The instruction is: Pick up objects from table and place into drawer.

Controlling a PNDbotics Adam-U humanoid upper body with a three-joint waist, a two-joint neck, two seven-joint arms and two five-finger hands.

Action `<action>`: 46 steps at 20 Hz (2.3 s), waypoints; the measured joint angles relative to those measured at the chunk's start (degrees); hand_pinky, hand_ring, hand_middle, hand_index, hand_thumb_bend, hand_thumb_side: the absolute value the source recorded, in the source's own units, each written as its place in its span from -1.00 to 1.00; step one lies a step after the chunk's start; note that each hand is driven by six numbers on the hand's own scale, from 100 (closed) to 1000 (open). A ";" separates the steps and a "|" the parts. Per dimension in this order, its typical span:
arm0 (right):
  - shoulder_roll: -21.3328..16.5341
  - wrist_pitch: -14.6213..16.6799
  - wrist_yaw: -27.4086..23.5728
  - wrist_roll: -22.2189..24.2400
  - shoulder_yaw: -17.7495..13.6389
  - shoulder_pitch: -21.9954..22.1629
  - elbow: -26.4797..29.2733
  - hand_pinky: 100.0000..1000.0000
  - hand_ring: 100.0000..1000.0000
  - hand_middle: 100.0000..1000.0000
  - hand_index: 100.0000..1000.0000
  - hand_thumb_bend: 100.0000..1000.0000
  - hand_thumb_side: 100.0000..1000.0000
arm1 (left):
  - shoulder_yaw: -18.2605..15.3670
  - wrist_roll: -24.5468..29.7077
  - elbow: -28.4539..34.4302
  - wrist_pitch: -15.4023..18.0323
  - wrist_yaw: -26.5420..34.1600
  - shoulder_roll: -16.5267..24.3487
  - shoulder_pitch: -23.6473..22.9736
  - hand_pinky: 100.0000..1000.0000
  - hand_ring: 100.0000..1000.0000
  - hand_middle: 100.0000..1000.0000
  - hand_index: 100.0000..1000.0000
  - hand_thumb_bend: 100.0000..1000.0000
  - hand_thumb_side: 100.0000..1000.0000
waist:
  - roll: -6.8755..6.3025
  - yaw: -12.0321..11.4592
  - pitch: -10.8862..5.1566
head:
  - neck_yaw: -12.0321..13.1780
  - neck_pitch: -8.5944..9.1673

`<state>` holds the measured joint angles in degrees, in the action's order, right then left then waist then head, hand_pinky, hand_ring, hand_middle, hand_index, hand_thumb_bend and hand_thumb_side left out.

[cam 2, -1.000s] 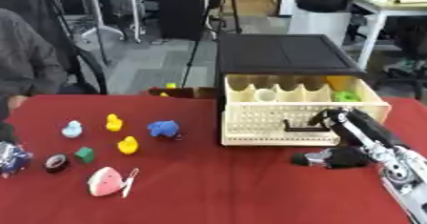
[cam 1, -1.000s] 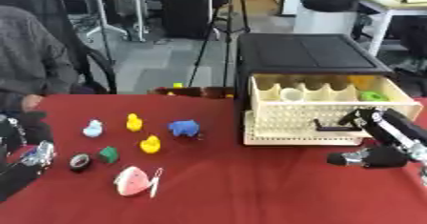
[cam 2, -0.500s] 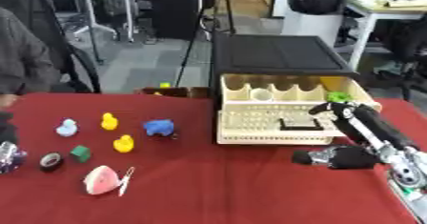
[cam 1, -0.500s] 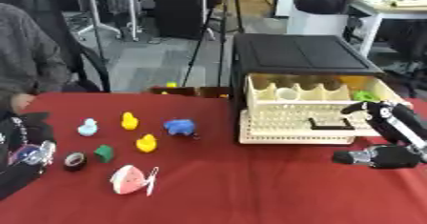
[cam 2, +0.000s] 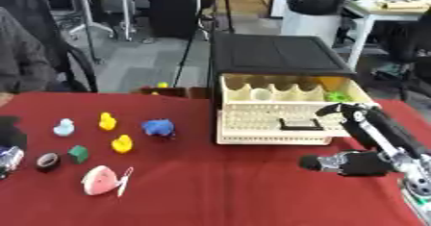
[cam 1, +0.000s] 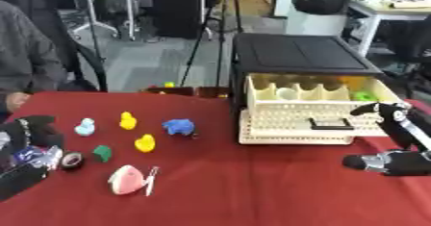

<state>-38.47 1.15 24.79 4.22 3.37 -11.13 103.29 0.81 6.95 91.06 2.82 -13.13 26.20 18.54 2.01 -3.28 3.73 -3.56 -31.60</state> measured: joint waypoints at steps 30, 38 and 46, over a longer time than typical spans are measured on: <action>1.08 -0.36 -1.28 -0.25 -0.15 0.30 1.97 -1.00 -1.00 -1.00 0.50 1.00 0.56 | 14.98 16.69 -16.78 3.12 -30.38 2.07 14.46 0.30 0.18 0.19 0.61 0.08 -0.63 | -0.17 2.10 -0.33 | 1.54 -0.03; 1.48 -0.45 -1.28 0.02 0.18 0.31 1.97 -1.00 -1.00 -1.00 0.50 1.00 0.56 | 15.62 16.32 -20.94 3.97 -35.53 -0.20 14.87 0.29 0.16 0.18 0.61 0.08 -0.61 | -0.12 2.22 -0.32 | 1.71 -0.03; 1.50 -0.48 -1.28 0.06 0.22 0.33 1.97 -1.00 -1.00 -1.00 0.50 1.00 0.55 | 15.62 16.02 -23.70 4.36 -37.39 -0.70 15.30 0.24 0.09 0.10 0.56 0.06 -0.63 | -0.12 2.42 -0.32 | 1.71 -0.03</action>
<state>-36.97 0.67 23.52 4.28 3.59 -10.80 105.26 16.43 22.98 67.36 7.18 -50.52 25.49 33.83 1.89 -0.86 3.41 -1.85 -31.63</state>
